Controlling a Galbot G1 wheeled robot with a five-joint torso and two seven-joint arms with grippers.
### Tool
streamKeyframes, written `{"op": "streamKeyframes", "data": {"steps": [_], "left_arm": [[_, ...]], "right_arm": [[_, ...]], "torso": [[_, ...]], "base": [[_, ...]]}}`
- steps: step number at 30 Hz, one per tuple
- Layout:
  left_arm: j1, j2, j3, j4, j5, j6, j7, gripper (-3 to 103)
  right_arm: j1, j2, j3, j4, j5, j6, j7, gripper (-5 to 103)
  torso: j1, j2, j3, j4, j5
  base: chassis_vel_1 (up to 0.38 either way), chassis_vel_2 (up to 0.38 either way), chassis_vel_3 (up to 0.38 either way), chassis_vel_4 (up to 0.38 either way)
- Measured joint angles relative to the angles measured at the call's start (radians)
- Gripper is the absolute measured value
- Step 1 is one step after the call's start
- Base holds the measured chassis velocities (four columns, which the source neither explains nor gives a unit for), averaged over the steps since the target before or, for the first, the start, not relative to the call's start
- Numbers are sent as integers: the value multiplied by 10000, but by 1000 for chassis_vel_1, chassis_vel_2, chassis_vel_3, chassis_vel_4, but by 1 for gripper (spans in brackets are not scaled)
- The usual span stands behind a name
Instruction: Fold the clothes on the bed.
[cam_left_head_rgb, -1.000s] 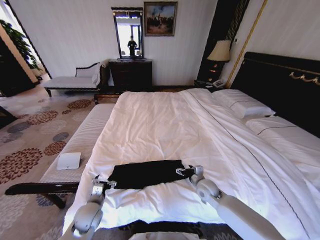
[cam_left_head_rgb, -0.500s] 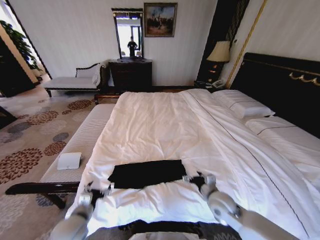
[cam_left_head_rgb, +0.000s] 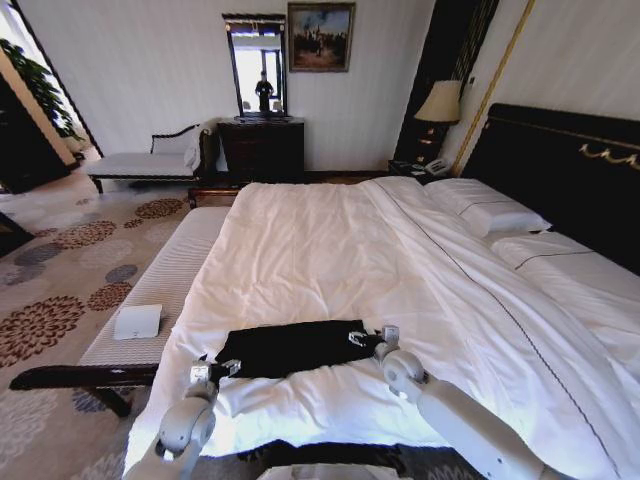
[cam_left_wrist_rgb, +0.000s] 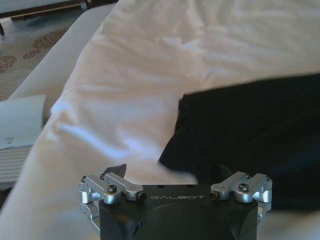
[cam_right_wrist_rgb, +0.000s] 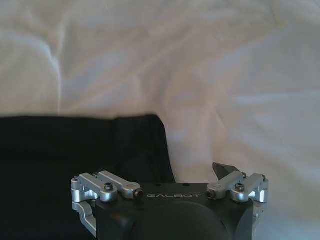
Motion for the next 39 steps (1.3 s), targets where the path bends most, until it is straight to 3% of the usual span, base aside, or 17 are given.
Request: {"op": "streamKeyframes", "data": {"steps": [3,5,7,9,13,17,20,22,24,26,29,35,39], "left_arm": [[322,233,-48,-242,-160,174,-191,100],[1025,587,-165,-794,-384,337,-446,100],[1261,684,-204,-960,-427,352,-496,100],[2293,1110,-376,-1708,-535,398,-617,100],[3113,1570,-642,-2511,-573,390,-639,100],[2910,1627,-854,-3005,-944,385,-638,100],[1023,1007,-612,-2593,-1747,395,-589,100],[749,875,-523,-2373,-1769,395,-573,100],[10,394,-223,-1459,-1741,346,-532,100],[-184,181,-138,-1094,-1638,286,-486,100],[-434,-424,-73,-124,-1161,57,-440,100],[177,-263,-226,-4,-758,45,-413,100],[947,266,-478,-363,-651,37,-405,100]], "right_arm": [[-266,-250,31,607,404,-486,709,100],[-893,-778,143,1770,934,-947,1772,100],[-1106,-936,185,2145,1083,-1049,2079,100],[-1919,-1561,448,3680,1679,-1457,3220,100],[-2399,-2088,795,4777,1926,-1612,3834,100],[-1998,-2002,1009,4857,1917,-1508,3813,100],[-905,-1121,883,3524,1514,-755,2636,100],[-771,-958,824,3220,1433,-630,2423,100],[-361,-215,575,1975,1094,-180,1809,100],[-258,32,501,1536,928,-30,1599,100],[-129,556,338,566,373,385,1086,100],[-522,328,285,740,344,159,1333,100],[-1280,-303,343,1624,679,-336,2023,100]], "torso": [[-1,0,0,-1,2],[-3,0,-2,-3,2],[-3,1,-1,-3,1],[-3,1,-1,-4,1],[-6,3,-3,-3,0],[-7,4,-3,-4,2],[-2,2,-1,-4,2],[-1,1,1,-4,3],[3,-2,4,-4,3],[3,-2,4,-2,4],[0,-1,2,-2,0],[0,-1,1,0,2],[-2,0,-1,-3,2]], "base": [[0,0,0,0],[0,0,0,0],[0,0,0,0],[0,0,0,0],[0,0,0,0],[0,0,0,0],[0,0,0,0],[0,0,0,0],[0,0,0,0],[0,0,0,0],[0,0,0,0],[0,0,0,0],[0,0,0,0]]}}
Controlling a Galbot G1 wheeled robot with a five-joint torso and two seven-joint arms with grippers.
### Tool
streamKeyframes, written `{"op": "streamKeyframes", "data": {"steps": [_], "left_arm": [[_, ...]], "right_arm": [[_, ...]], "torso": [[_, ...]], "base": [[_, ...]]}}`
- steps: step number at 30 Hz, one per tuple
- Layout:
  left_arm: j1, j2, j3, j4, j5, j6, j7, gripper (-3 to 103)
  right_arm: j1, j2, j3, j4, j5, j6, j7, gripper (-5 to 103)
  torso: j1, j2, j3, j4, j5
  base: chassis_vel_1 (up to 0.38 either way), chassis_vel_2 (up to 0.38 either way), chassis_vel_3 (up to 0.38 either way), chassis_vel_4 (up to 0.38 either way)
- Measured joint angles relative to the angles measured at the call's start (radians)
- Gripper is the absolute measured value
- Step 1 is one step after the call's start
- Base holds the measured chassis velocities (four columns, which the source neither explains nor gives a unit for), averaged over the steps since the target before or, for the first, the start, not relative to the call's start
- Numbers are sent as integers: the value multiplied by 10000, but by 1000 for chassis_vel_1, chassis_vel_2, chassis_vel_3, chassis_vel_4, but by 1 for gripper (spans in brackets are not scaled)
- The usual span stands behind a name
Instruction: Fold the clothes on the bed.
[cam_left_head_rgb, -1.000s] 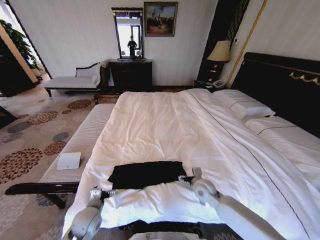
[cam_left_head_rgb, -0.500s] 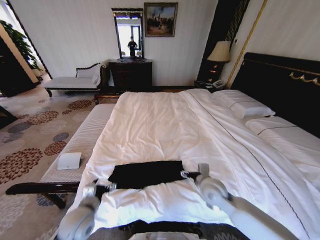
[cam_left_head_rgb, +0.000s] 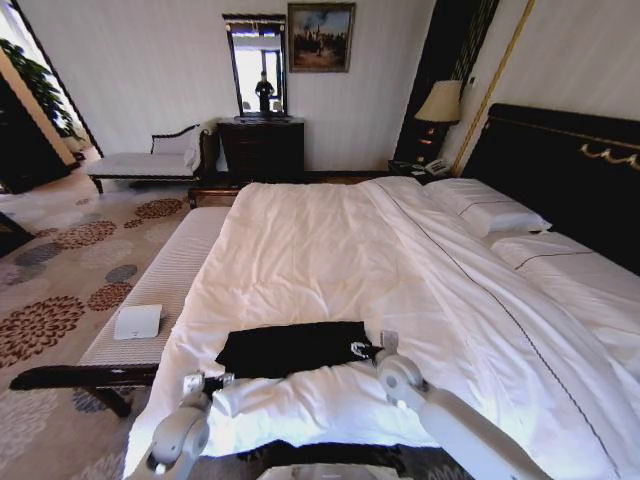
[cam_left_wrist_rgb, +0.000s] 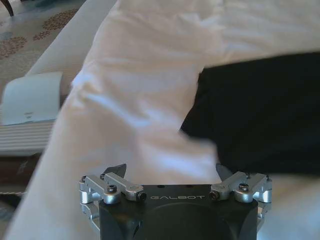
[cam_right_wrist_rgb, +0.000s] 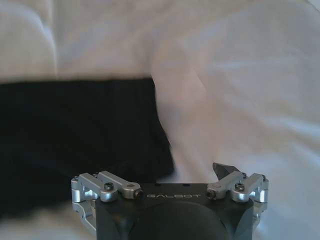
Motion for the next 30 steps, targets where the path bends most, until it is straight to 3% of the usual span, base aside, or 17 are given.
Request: {"op": "streamKeyframes", "data": {"steps": [5,11,15,19,21,23,25,30], "left_arm": [[1478,655,-336,-846,181,-118,-28,100],[1630,620,-901,-1570,16,-232,-57,100],[1289,197,-1602,-1758,-383,-286,-87,100],[988,-87,-2171,-1480,-718,-523,-46,100],[707,-263,-2859,-1057,-1156,-653,-10,100],[675,-277,-2973,-988,-1243,-666,2,100],[560,-278,-3564,-524,-1786,-731,67,100],[580,-232,-3798,-290,-2013,-860,130,100]], "right_arm": [[-981,-987,563,1334,6,-201,632,100],[-887,-1087,1066,1676,77,-18,784,100],[-819,-460,1239,1612,371,1020,273,100],[-903,-24,1328,1679,1035,1327,222,100],[-1039,343,1465,1883,1723,1536,525,100],[-1071,422,1490,1929,1845,1587,623,100],[-1189,820,1600,2133,2404,1929,1317,100],[-1181,1253,1689,2143,2970,2231,2229,100]], "torso": [[-2,2,-1,0,0],[-2,2,-1,0,-2],[-1,1,0,1,0],[-1,2,0,0,-1],[-1,1,0,0,-4],[-1,2,0,-1,-2],[0,1,0,0,-3],[-1,2,0,1,-2]], "base": [[0,0,0,0],[0,0,0,0],[0,0,0,0],[0,0,0,0],[0,0,0,0],[0,0,0,0],[0,0,0,0],[0,0,0,0]]}}
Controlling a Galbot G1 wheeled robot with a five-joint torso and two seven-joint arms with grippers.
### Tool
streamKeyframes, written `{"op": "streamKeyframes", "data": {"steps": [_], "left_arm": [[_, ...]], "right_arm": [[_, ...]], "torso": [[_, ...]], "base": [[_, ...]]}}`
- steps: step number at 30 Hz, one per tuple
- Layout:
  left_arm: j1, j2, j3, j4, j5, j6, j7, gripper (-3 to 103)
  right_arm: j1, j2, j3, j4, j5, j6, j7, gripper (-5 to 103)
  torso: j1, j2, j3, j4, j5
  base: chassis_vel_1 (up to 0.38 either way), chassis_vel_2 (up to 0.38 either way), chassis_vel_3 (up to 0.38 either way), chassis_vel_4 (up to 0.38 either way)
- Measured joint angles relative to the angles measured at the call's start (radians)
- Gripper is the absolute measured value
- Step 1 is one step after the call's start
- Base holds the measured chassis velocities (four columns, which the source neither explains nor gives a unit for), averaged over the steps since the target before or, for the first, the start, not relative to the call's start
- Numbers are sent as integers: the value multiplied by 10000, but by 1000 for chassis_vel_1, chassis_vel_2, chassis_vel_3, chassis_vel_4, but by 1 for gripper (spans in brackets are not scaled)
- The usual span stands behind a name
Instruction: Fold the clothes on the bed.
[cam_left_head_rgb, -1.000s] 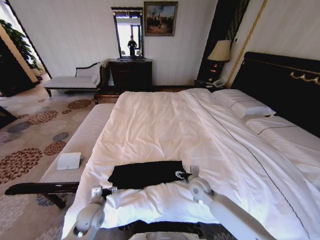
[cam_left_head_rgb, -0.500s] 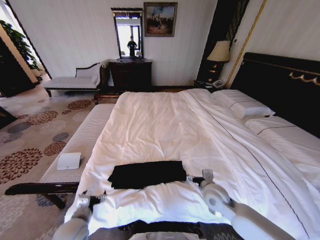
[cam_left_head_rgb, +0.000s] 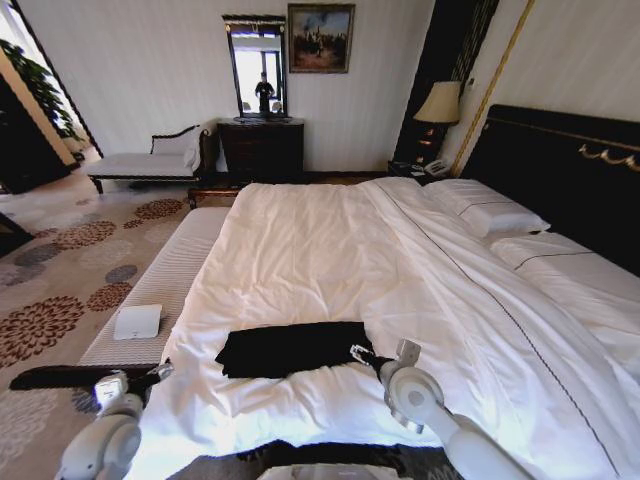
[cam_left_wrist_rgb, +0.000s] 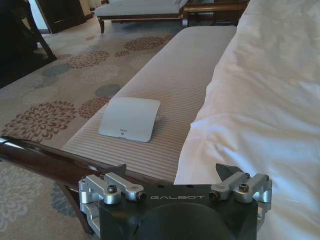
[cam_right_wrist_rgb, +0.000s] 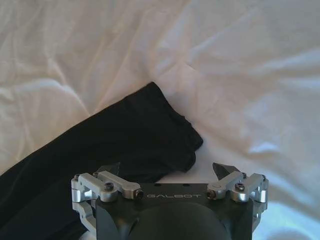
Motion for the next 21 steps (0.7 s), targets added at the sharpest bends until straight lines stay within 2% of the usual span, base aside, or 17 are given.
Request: {"op": "streamKeyframes", "data": {"steps": [3,6,8,9,10,11,13,14,16,19,21], "left_arm": [[-33,-94,45,-43,1,-39,37,100],[-90,-217,186,-117,99,-50,50,100],[-109,-261,239,-159,158,-51,52,100],[-140,-324,301,-235,223,-50,55,100],[-152,-355,330,-288,249,-40,54,100],[-158,-368,348,-315,262,-29,55,100],[-173,-425,435,-451,370,13,55,100],[-173,-425,435,-451,370,13,55,100],[-188,-482,505,-540,460,44,44,100],[-194,-557,585,-602,566,64,31,100],[-188,-631,654,-634,676,66,24,100]], "right_arm": [[12,168,99,-147,99,107,79,103],[23,416,253,-260,168,265,129,96],[23,543,341,-307,188,338,140,96],[20,823,529,-363,243,425,155,86],[9,993,630,-386,272,461,180,80],[3,1062,672,-391,292,474,192,80],[-87,1452,919,-395,411,519,280,70],[-87,1452,919,-395,411,519,280,70],[-225,1584,982,-385,396,523,292,57],[-387,1635,973,-393,266,534,293,61],[-548,1654,938,-435,150,548,294,71]], "torso": [[0,0,0,0,1],[1,-1,1,-1,1],[1,-1,1,-1,2],[2,-1,1,-1,2],[1,-1,0,-1,2],[2,-1,0,-1,3],[1,-1,0,0,2],[1,-1,0,0,2],[1,-1,0,-1,2],[1,-1,0,-1,2],[1,-1,0,-1,2]], "base": [[0,0,0,0],[0,0,0,0],[0,0,0,0],[0,0,0,0],[0,0,0,0],[0,0,0,0],[0,0,0,0],[0,0,0,0],[0,0,0,0],[0,0,0,0],[0,0,0,0]]}}
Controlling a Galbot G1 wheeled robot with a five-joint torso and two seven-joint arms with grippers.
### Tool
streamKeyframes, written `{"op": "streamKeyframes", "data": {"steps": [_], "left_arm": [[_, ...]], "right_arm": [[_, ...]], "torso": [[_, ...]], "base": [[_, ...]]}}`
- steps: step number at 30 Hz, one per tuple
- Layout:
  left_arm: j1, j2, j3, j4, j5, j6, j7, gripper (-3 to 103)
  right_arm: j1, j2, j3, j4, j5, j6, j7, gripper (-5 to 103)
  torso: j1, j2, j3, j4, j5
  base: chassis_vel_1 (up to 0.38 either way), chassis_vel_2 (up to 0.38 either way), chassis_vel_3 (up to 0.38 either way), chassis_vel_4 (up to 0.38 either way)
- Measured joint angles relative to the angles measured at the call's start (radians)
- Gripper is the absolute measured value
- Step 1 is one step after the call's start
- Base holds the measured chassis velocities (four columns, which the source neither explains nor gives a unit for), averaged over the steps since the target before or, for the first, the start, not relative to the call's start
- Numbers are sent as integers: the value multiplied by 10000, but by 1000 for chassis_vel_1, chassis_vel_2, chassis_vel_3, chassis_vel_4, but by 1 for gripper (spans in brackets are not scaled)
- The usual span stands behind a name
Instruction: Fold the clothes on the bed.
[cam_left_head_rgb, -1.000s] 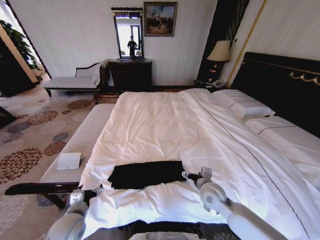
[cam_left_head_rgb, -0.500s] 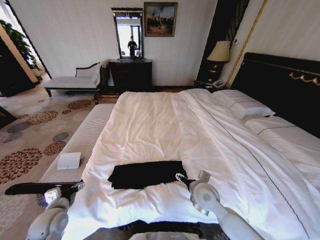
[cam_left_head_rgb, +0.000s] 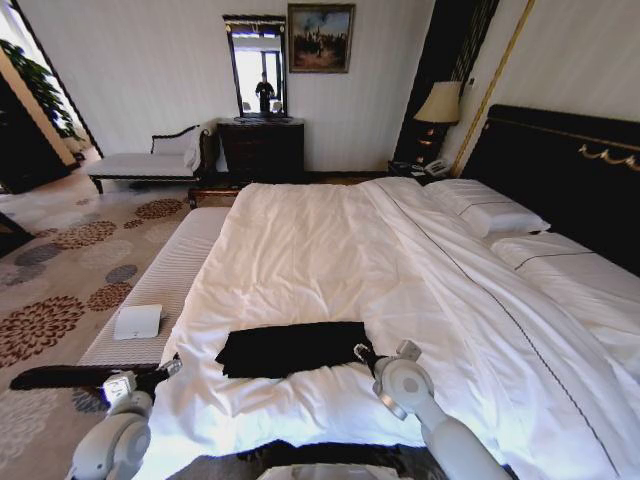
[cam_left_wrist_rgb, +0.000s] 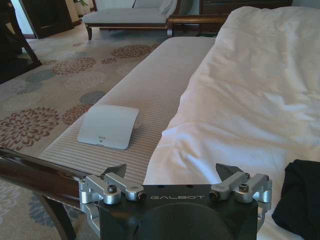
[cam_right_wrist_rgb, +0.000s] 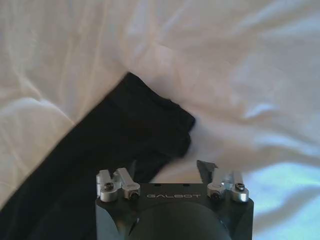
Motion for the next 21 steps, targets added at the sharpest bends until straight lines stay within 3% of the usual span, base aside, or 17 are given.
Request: {"op": "streamKeyframes", "data": {"steps": [7,9,13,16,19,21], "left_arm": [[90,-155,85,-5,198,-1,-22,100],[116,-185,94,7,229,-4,-25,100],[148,-274,154,35,308,-26,-32,100],[145,-294,188,54,338,-37,-37,100],[132,-297,245,83,363,-48,-44,100],[130,-297,263,90,368,-52,-44,100]], "right_arm": [[-151,100,-42,-221,-357,130,-89,78],[-118,134,-45,-298,-445,184,-153,73],[-23,282,-35,-359,-530,274,-232,51],[29,398,-22,-384,-603,339,-257,46],[99,518,-3,-434,-706,375,-285,30],[113,533,-1,-460,-757,379,-305,27]], "torso": [[0,0,0,1,0],[0,0,0,0,0],[0,0,0,0,0],[0,0,0,0,0],[0,0,0,0,0],[0,0,0,1,0]], "base": [[0,0,0,0],[0,0,0,0],[0,0,0,0],[0,0,0,0],[0,0,0,0],[0,0,0,0]]}}
